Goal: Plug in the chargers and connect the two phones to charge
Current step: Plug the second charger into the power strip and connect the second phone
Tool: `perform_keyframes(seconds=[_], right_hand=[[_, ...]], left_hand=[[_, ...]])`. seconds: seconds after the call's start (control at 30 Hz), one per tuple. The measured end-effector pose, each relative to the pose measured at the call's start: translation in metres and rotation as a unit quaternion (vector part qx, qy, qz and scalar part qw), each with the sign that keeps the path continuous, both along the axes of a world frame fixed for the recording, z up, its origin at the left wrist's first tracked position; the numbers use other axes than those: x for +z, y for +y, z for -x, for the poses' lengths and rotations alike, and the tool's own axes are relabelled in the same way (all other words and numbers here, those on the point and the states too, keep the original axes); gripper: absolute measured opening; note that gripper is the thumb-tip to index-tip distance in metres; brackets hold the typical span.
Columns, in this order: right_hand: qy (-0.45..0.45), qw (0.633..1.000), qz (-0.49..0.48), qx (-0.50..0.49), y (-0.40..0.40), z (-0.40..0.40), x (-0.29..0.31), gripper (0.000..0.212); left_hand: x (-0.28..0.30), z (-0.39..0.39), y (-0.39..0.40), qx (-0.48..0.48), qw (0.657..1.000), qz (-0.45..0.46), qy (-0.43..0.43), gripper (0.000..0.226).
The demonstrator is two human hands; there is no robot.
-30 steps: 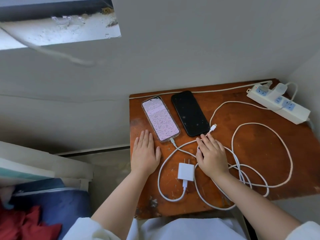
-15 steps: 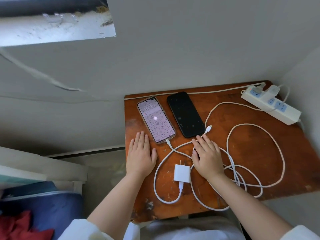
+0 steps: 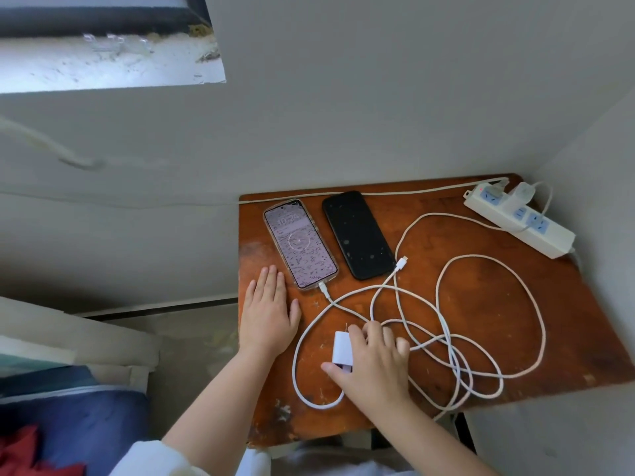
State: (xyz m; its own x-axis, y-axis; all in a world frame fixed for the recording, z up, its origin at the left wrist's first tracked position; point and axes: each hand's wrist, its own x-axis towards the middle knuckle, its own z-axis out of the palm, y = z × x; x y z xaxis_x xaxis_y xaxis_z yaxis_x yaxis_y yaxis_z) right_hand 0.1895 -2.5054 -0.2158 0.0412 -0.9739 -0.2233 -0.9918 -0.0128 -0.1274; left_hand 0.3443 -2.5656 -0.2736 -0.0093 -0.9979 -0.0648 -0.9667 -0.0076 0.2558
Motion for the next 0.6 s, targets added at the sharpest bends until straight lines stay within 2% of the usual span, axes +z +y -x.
perform_keyframes(seconds=[0.07, 0.17, 0.27, 0.37, 0.5, 0.6], right_hand=[[-0.016, 0.999, -0.029, 0.000, 0.001, 0.003, -0.008, 0.064], [-0.040, 0.999, -0.015, -0.002, 0.003, 0.012, -0.014, 0.063], [-0.028, 1.000, -0.012, -0.003, 0.007, 0.018, -0.015, 0.066], [-0.035, 0.999, -0.009, 0.015, 0.010, 0.024, -0.015, 0.065], [-0.063, 0.998, 0.029, 0.011, 0.004, 0.050, -0.011, 0.048], [-0.007, 1.000, 0.012, 0.006, 0.000, 0.069, -0.010, 0.040]], left_hand=[[0.000, 0.000, 0.000, -0.002, 1.000, -0.002, 0.001, 0.059], [-0.001, 0.000, 0.000, 0.000, 1.000, 0.000, 0.004, 0.059], [-0.002, -0.001, 0.000, 0.001, 1.000, -0.002, 0.008, 0.059], [0.004, 0.000, 0.002, -0.013, 0.999, 0.009, 0.049, 0.053], [0.024, 0.004, 0.031, -0.037, 0.985, 0.040, 0.163, 0.043], [0.031, 0.013, 0.071, -0.129, 0.979, 0.041, 0.154, 0.051]])
